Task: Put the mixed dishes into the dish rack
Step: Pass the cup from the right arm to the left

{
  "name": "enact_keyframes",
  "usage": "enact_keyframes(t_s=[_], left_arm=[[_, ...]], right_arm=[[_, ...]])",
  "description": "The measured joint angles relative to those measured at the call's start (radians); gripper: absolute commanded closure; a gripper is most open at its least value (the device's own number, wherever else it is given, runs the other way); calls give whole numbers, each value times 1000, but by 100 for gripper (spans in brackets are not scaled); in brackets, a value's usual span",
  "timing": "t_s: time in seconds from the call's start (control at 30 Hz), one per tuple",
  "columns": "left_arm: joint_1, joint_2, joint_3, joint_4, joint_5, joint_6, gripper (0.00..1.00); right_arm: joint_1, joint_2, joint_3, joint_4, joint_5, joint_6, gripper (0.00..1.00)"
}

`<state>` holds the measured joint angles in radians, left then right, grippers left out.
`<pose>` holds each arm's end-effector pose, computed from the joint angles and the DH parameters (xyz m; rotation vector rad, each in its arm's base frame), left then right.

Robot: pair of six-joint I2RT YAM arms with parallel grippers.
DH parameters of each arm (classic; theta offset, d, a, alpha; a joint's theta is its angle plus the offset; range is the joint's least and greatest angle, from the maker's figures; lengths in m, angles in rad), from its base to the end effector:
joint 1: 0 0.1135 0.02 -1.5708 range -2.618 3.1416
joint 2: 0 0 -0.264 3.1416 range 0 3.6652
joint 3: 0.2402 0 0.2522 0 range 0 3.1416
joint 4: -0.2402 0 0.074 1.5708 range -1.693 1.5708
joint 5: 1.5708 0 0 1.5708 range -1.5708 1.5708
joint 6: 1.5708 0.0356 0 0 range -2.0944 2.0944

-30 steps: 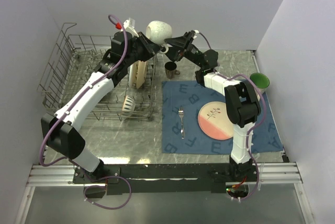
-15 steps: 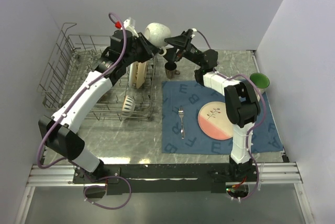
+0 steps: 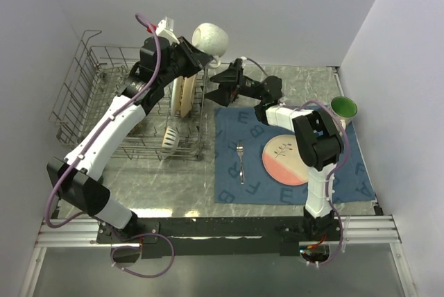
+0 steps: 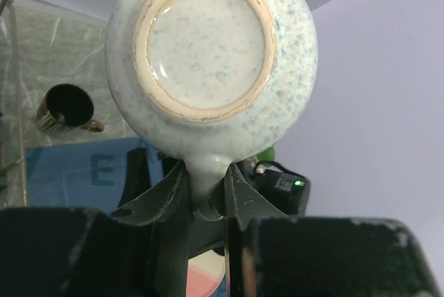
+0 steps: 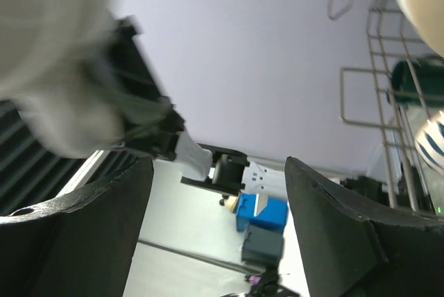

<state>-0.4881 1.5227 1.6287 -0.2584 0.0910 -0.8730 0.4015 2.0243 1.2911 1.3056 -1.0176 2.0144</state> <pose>0.3100 -0.1683 0.4462 -0.2823 1.8261 -1.0623 0.3893 0.1982 0.2817 0.0176 1.8167 2.4290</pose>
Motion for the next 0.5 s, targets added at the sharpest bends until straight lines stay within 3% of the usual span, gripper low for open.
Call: enact_keyframes(t_s=[0.27, 0.5], left_arm=[[0, -32, 3, 26, -15, 17, 99], [47, -34, 81, -104, -85, 129, 99]], right_arm=[[-5, -8, -12, -13, -61, 0, 16], [-68, -85, -56, -44, -116, 0, 16]])
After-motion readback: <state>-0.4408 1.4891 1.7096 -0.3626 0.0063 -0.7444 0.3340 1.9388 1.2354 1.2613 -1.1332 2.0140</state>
